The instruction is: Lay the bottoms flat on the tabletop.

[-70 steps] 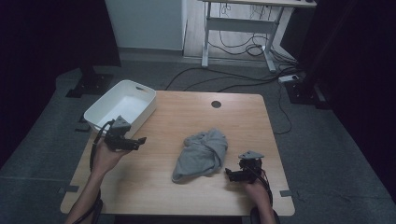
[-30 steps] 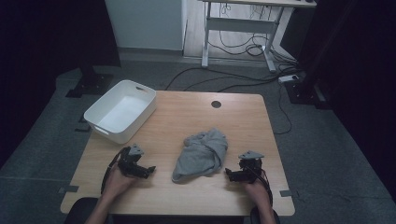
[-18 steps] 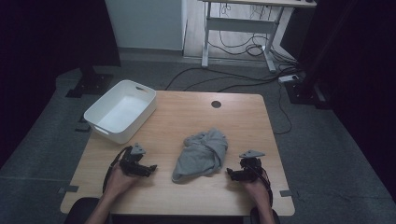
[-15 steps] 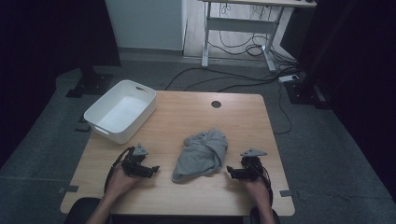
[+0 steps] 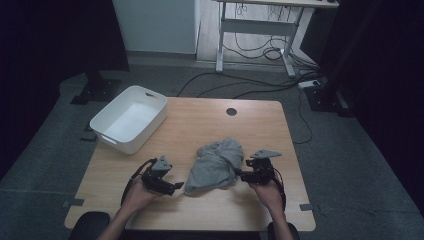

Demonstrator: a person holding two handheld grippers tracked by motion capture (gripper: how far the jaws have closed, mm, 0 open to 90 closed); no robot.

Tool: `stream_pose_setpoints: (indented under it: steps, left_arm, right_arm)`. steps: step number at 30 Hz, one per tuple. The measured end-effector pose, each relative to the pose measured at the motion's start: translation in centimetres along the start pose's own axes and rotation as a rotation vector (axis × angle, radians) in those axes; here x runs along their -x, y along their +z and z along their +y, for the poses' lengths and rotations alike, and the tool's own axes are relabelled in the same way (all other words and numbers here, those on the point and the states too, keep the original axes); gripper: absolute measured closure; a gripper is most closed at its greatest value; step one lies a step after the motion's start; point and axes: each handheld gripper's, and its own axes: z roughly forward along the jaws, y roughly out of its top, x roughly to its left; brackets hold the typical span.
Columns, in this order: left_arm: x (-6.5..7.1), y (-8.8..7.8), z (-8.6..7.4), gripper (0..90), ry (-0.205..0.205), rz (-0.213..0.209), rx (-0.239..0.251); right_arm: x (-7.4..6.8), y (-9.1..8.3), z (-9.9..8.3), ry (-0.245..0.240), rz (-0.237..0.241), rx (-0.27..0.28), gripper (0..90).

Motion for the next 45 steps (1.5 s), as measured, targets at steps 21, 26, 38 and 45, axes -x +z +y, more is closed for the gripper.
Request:
stream_pose_setpoints:
  steps: [21,26,38,45]
  left_arm:
    - [0.2,1.0,1.7,79.3,0.084,0.025,-0.019]
    - [-1.0,-0.8,1.7,80.1,0.049,0.063,0.023]
    - [-0.8,-0.1,0.8,53.4,0.100,0.024,-0.050]
    - [-2.3,-2.8,1.4,37.4,0.078,0.036,0.005]
  right_arm:
    - [0.2,0.0,2.3,-0.021,-0.129,-0.063,84.8]
    - [1.2,-1.9,1.4,0.017,-0.146,-0.050,85.5]
    - [2.6,-2.4,-4.6,0.126,-0.116,-0.161,69.2]
    - [3.2,-5.1,-2.7,0.110,-0.178,-0.085,41.9]
